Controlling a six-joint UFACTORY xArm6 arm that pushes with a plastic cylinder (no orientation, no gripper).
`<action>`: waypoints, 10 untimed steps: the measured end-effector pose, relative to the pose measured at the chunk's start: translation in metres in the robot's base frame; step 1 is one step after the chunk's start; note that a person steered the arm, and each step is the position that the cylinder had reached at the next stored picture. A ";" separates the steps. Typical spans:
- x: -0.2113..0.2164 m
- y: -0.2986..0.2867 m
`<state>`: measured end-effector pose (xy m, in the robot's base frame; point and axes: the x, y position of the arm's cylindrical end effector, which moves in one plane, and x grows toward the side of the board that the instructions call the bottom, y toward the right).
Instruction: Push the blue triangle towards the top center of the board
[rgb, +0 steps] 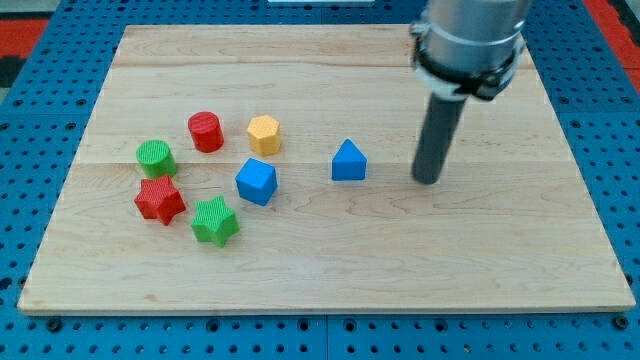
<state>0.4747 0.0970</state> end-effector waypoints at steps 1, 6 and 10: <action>0.007 -0.035; -0.069 -0.086; -0.179 -0.149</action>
